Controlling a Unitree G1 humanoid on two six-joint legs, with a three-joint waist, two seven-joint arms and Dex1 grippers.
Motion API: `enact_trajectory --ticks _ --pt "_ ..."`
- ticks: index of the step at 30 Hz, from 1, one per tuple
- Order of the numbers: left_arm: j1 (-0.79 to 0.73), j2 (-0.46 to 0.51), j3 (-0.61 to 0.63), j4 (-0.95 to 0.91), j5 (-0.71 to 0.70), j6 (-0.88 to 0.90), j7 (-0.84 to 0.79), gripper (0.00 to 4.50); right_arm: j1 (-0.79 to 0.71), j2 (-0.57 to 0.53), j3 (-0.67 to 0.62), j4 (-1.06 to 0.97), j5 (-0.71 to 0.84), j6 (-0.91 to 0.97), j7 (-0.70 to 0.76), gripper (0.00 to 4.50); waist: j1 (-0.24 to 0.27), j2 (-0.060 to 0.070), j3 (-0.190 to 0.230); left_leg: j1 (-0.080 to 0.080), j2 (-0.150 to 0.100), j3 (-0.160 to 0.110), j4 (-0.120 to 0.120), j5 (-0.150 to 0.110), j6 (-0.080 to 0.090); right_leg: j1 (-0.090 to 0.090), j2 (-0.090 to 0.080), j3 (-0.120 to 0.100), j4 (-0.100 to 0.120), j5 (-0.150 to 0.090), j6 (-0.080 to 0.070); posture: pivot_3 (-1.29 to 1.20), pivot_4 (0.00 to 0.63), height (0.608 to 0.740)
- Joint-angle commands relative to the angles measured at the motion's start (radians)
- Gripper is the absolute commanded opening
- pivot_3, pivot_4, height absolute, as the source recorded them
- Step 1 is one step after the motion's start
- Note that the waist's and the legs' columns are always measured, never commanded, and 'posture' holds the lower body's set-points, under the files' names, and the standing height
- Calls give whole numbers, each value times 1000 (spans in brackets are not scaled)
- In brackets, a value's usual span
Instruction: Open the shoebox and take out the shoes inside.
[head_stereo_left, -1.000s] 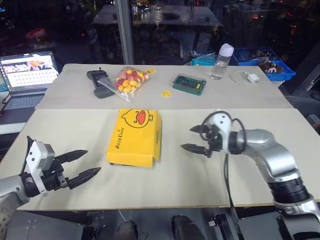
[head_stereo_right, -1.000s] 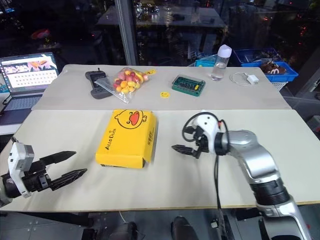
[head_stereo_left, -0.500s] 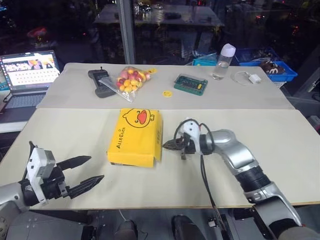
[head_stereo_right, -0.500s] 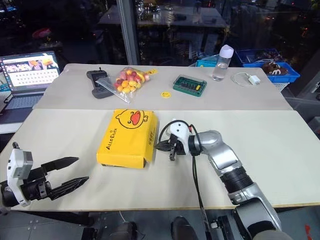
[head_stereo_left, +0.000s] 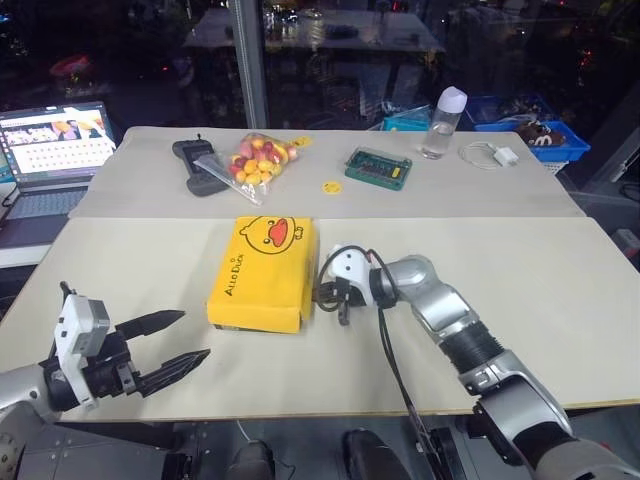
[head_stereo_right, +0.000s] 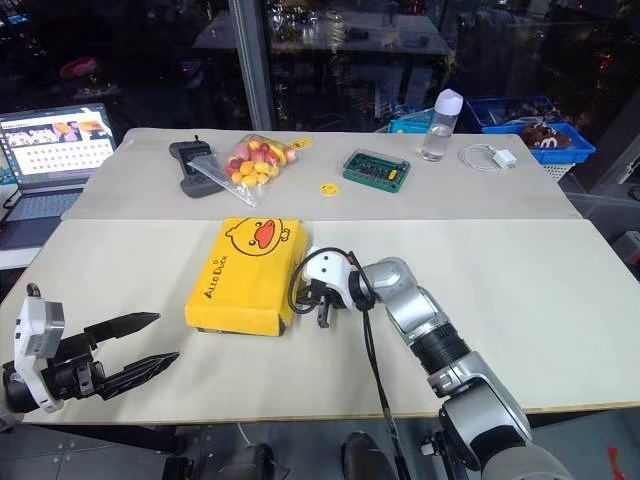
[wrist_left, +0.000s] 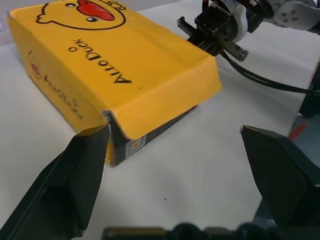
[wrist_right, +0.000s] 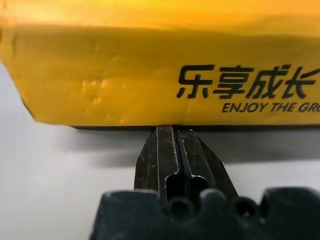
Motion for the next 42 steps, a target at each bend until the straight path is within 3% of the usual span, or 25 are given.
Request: enact_trajectory --ticks 1,6,12,16,18,21,26,29,33,37,42 --pt "-13 -2 3 -37 -8 -15 13 4500 -40 13 -38 -16 11 -12 -8 88 0 0 0 0 0 0 0 0 0 0 0 0 0 0 0 0 150 712" --pt "-35 0 -22 -44 -8 -7 31 4500 -81 24 -49 -28 19 9 1 88 0 0 0 0 0 0 0 0 0 0 0 0 0 0 0 0 150 712" --pt "-65 4 -56 -39 -6 0 45 4500 -267 76 -63 -43 34 40 22 88 -8 1 1 -1 4 0 0 0 0 -2 4 -1 1 3 0 0 150 712" --pt "-93 5 -88 -36 -3 4 55 4500 -557 273 -272 52 150 62 -226 88 -22 1 2 -3 7 1 0 0 0 -9 6 -2 7 3 -4 0 150 712" --pt "-112 1 -109 -48 -11 14 72 4500 -609 338 -341 92 185 63 -317 88 -24 2 2 -6 8 0 0 0 0 -15 8 -2 16 1 -7 0 150 712" --pt "-123 0 -120 -57 -17 22 86 4500 -584 342 -315 140 136 46 -346 88 -17 -5 -3 -1 13 -4 -6 0 0 -11 12 -6 16 -3 -13 0 150 712" --pt "-114 -3 -111 -89 -39 40 111 4500 -479 251 -211 130 57 6 -272 88 -8 -9 -4 -3 11 -3 -5 1 -1 -10 7 -10 14 -4 -15 0 150 712" --pt "-115 2 -79 -79 -51 49 125 4500 -441 185 -164 108 30 -28 -188 88 -9 0 3 -9 11 -1 0 1 -2 -14 5 -11 15 -2 -12 0 150 712" --pt "-121 61 -4 -5 -51 75 97 4500 -452 134 -94 126 17 -128 -16 88 -21 0 4 -7 14 -4 -5 1 -2 -15 8 -14 17 -4 -15 0 150 712" --pt "-108 62 31 -15 -73 103 121 4500 -487 132 -24 185 -31 -260 86 88 -30 1 4 -2 14 -4 -11 2 -1 -14 9 -14 17 -5 -16 0 150 712" --pt "-55 24 88 -97 -125 151 195 4500 -538 149 57 282 -90 -474 192 1513 -25 1 4 -3 13 -4 -11 2 -2 -13 7 -15 16 -4 -18 0 150 712"
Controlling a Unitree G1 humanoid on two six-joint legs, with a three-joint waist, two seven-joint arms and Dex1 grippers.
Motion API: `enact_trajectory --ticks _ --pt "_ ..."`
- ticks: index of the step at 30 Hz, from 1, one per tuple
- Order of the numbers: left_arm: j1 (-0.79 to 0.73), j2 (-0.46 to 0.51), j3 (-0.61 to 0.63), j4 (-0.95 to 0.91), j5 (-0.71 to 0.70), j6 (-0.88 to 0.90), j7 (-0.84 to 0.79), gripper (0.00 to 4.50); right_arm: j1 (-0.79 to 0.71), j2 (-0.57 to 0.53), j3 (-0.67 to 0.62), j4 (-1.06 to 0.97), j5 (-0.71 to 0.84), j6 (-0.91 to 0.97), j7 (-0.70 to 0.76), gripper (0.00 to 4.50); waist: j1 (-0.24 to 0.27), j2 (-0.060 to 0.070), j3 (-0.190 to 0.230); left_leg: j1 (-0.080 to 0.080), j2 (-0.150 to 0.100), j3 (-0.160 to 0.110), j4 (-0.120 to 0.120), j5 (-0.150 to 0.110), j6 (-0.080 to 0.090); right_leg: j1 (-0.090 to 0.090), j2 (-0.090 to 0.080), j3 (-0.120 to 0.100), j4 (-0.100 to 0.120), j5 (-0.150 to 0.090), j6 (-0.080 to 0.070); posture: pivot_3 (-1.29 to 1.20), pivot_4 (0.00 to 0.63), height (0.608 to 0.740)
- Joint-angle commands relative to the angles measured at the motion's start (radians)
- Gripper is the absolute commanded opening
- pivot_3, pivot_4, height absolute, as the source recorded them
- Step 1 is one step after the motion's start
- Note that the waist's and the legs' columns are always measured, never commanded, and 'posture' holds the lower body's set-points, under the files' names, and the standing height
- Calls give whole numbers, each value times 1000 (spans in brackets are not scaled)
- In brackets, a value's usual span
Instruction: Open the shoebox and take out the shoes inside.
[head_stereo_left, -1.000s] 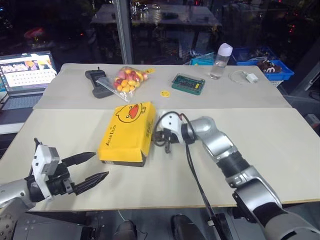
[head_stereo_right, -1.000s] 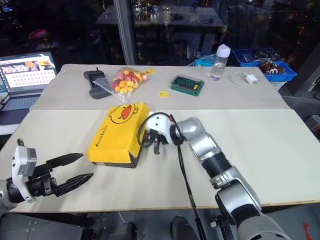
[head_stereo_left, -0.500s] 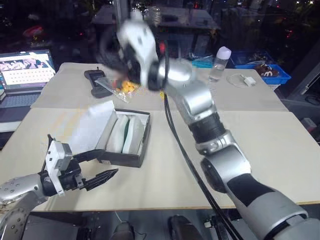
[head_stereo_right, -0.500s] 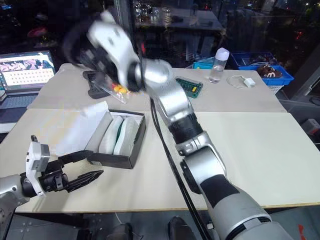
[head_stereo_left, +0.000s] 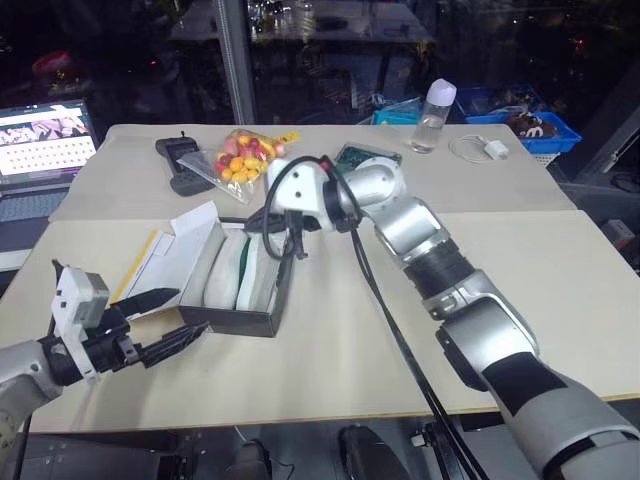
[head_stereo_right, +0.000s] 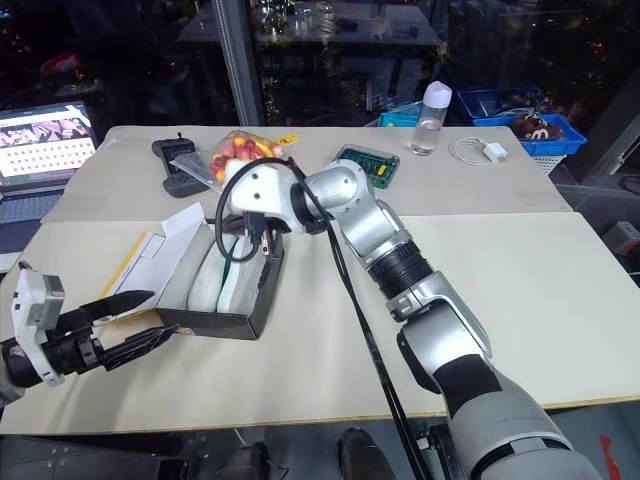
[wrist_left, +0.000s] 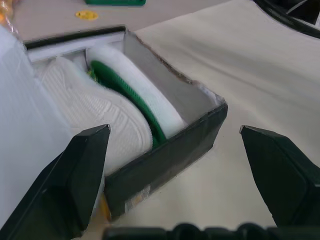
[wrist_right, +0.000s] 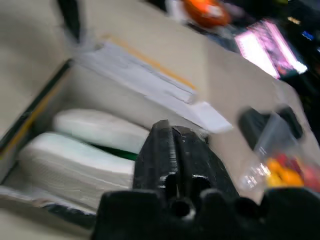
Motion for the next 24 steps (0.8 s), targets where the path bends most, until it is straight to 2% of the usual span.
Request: enact_trajectory --ticks 1,4,6,10,17,24 --pt "31 -29 66 -92 -57 29 64 4500 -68 18 50 74 -64 -201 47 1837 1 0 0 0 0 0 0 0 0 0 0 0 0 1 -1 0 150 712" --pt "71 -50 77 -139 -75 40 85 4500 -101 48 85 193 -138 -361 -6 2883 3 0 0 0 0 -1 0 0 0 1 0 -2 0 1 -2 0 150 712" --pt "103 -72 90 -177 -97 46 115 4500 -128 72 124 292 -225 -479 -94 3526 1 0 0 1 0 -1 0 0 0 1 0 -2 0 1 -2 0 150 712" --pt "142 -95 115 -228 -145 56 158 4500 -170 100 176 417 -337 -637 -194 3526 1 0 0 1 0 -1 0 0 -1 1 0 -2 1 1 -2 0 150 712" --pt "201 -104 150 -286 -186 56 230 4500 -217 128 255 523 -499 -797 -329 3526 1 0 0 2 0 -1 0 1 -2 1 -1 -2 1 1 -3 0 150 712" --pt "196 -81 138 -319 -243 66 308 4500 -279 113 233 565 -483 -860 -276 3526 1 0 0 2 0 -2 1 1 -2 2 -1 -3 2 0 -3 0 150 712"
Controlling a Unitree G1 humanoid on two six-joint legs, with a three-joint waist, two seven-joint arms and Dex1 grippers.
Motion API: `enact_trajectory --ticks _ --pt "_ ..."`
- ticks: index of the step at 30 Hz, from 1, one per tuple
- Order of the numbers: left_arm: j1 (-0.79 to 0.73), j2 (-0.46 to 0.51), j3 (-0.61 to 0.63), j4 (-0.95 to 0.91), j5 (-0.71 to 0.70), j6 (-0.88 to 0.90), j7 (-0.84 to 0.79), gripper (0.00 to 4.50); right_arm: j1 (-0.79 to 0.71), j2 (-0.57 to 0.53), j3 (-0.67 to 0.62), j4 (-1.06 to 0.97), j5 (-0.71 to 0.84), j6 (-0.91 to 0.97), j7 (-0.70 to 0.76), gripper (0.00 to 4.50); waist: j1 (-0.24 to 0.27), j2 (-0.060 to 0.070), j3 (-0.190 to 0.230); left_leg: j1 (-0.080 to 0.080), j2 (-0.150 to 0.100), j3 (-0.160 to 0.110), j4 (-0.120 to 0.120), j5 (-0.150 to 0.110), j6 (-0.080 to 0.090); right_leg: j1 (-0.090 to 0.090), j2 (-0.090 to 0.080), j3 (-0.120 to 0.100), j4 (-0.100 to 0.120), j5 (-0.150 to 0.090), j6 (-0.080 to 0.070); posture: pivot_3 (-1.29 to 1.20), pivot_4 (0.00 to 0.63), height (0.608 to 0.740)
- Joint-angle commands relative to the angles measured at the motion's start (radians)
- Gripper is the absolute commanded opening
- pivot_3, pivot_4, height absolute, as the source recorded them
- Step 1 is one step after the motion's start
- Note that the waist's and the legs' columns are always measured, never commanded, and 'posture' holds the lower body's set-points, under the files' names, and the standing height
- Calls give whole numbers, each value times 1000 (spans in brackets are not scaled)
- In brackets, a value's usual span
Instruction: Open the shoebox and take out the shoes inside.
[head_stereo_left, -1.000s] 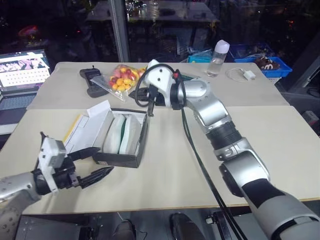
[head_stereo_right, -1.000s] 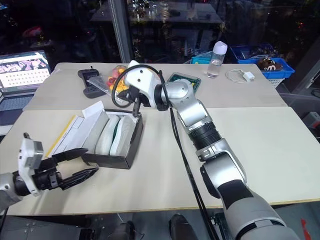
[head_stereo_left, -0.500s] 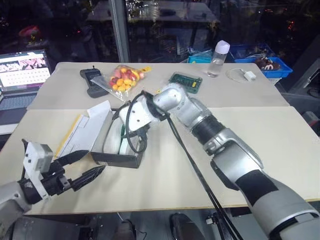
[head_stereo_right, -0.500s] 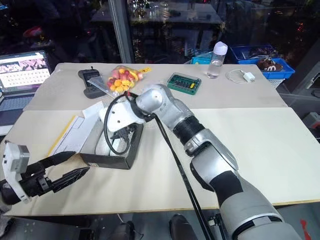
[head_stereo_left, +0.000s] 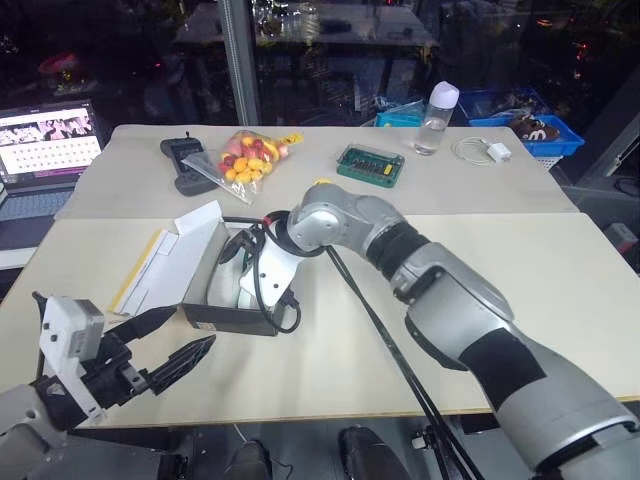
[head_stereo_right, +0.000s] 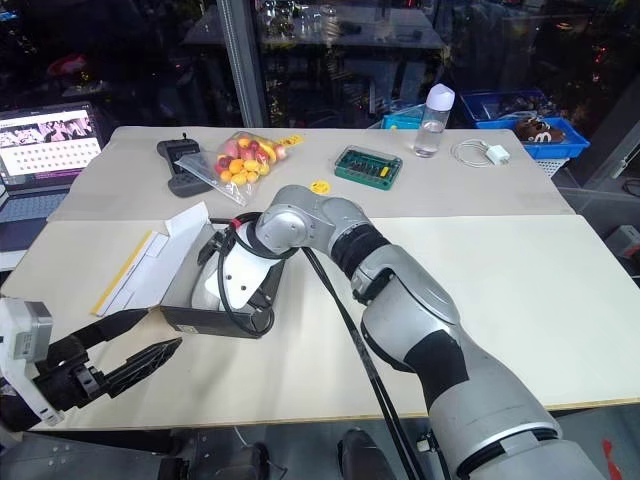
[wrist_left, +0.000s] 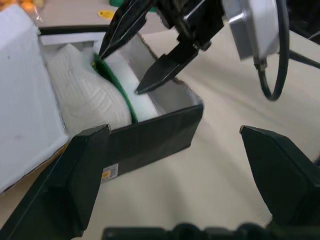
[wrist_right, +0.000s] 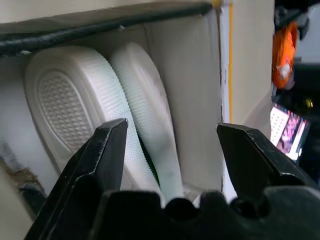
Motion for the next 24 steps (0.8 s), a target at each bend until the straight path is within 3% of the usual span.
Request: enact_trajectory --ticks 1,11,24 --pt "-23 26 5 -24 -43 3 46 4500 -52 -16 -26 11 24 -36 51 3526 0 0 0 0 0 0 0 0 0 0 0 0 0 0 0 0 150 712" --pt "-93 86 -23 -26 -130 24 145 4500 -74 -32 -30 20 19 -35 101 3526 2 0 0 0 0 -1 0 0 0 0 0 -1 1 1 -1 0 150 712" --pt "-58 86 -6 -21 -138 8 127 4500 25 -2 102 34 -178 -44 -61 3526 3 0 0 0 0 -1 0 0 0 0 0 -1 2 1 -3 0 150 712"
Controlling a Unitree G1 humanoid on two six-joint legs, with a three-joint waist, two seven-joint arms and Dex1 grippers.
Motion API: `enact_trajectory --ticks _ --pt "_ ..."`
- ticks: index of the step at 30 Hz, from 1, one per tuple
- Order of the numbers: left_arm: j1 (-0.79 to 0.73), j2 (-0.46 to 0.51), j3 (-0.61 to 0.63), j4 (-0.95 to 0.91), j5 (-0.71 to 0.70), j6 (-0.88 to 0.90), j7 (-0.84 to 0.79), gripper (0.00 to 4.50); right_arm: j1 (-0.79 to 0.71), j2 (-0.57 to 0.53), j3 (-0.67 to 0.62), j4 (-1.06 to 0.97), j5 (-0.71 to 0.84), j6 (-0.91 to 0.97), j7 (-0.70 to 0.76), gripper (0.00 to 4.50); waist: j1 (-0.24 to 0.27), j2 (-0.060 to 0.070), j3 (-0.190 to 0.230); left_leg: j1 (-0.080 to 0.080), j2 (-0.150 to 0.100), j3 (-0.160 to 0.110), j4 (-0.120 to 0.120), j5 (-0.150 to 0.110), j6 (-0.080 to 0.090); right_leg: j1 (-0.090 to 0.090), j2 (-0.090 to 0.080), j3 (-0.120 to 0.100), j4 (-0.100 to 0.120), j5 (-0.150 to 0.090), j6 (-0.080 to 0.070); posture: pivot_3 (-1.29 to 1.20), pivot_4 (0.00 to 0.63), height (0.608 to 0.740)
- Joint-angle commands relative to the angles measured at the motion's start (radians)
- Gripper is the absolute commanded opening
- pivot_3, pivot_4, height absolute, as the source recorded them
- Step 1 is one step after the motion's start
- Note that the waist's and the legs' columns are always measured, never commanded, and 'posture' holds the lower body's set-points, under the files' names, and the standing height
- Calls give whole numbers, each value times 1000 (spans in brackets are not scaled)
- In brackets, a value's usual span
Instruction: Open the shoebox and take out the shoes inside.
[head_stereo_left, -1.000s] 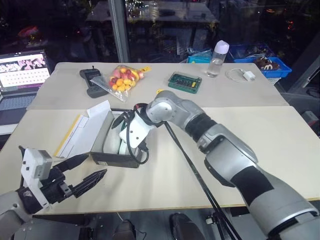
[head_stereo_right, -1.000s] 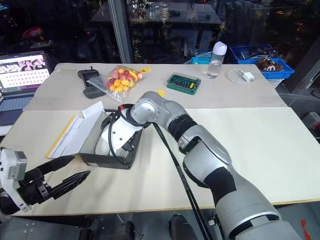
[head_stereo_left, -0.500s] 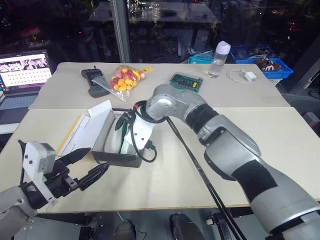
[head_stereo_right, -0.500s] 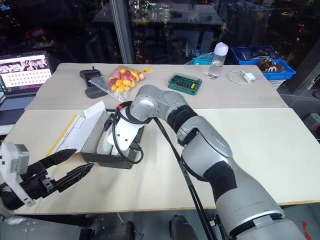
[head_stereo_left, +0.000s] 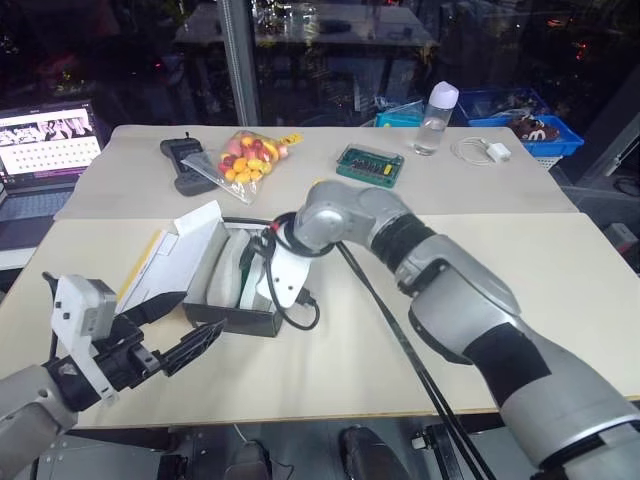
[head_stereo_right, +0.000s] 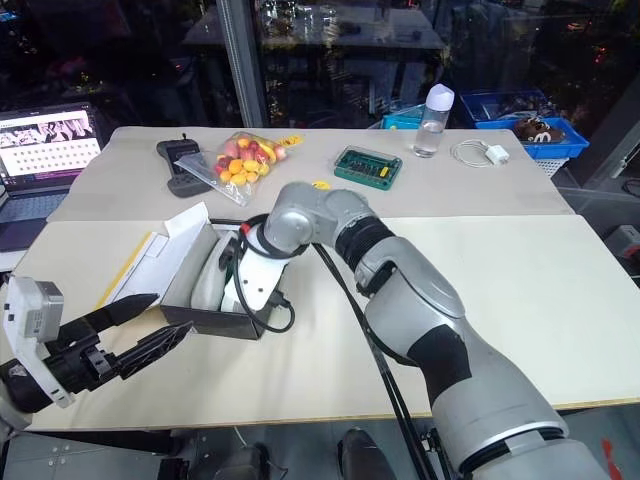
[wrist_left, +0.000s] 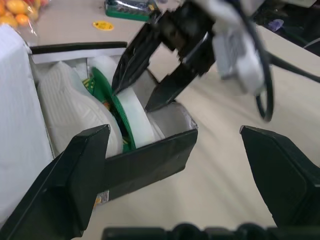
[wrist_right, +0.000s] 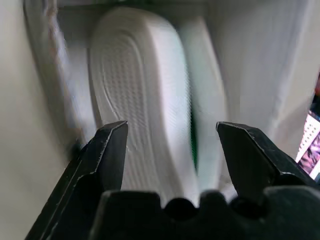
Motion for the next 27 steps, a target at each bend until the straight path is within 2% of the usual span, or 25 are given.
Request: enact_trajectory --ticks 1,7,8,11,14,17,22,27 --pt "10 -5 22 -23 -8 -21 -7 4500 17 11 31 14 -48 -10 -32 3526 1 0 0 0 0 0 0 0 0 0 0 0 0 0 0 0 150 712" --pt "28 -27 5 -10 35 -41 -34 4500 2 31 10 36 -44 11 -63 3526 0 0 0 3 0 0 1 0 0 4 0 0 0 0 0 0 150 712" --pt "29 -29 4 -7 41 -44 -39 4500 -2 31 9 36 -45 7 -68 3026 0 0 0 4 0 0 1 0 0 4 0 0 0 -1 1 0 150 712" --pt "32 -40 -6 0 66 -55 -55 4500 -8 32 2 39 -41 -2 -69 2214 -1 0 0 4 0 0 1 0 0 4 0 0 2 -2 2 0 150 712" --pt "36 -54 -15 4 90 -64 -73 4500 -9 30 -3 36 -39 -10 -68 1094 -3 0 0 5 0 0 1 0 0 4 0 0 3 -2 1 0 150 712" --pt "43 -64 -15 11 108 -74 -93 4500 -11 29 -8 36 -36 -12 -65 391 -7 0 0 8 0 0 1 0 0 5 1 0 6 -3 2 0 150 712" --pt "54 -76 -15 21 132 -90 -123 4500 -31 26 -58 18 23 -23 -54 267 -6 0 0 8 0 -1 2 0 0 3 1 0 10 -6 2 0 150 712" --pt "46 -77 -23 34 146 -95 -135 4500 -40 14 -153 -21 164 -34 35 267 -5 0 0 7 0 -1 2 0 0 2 1 0 11 -6 1 0 150 712"
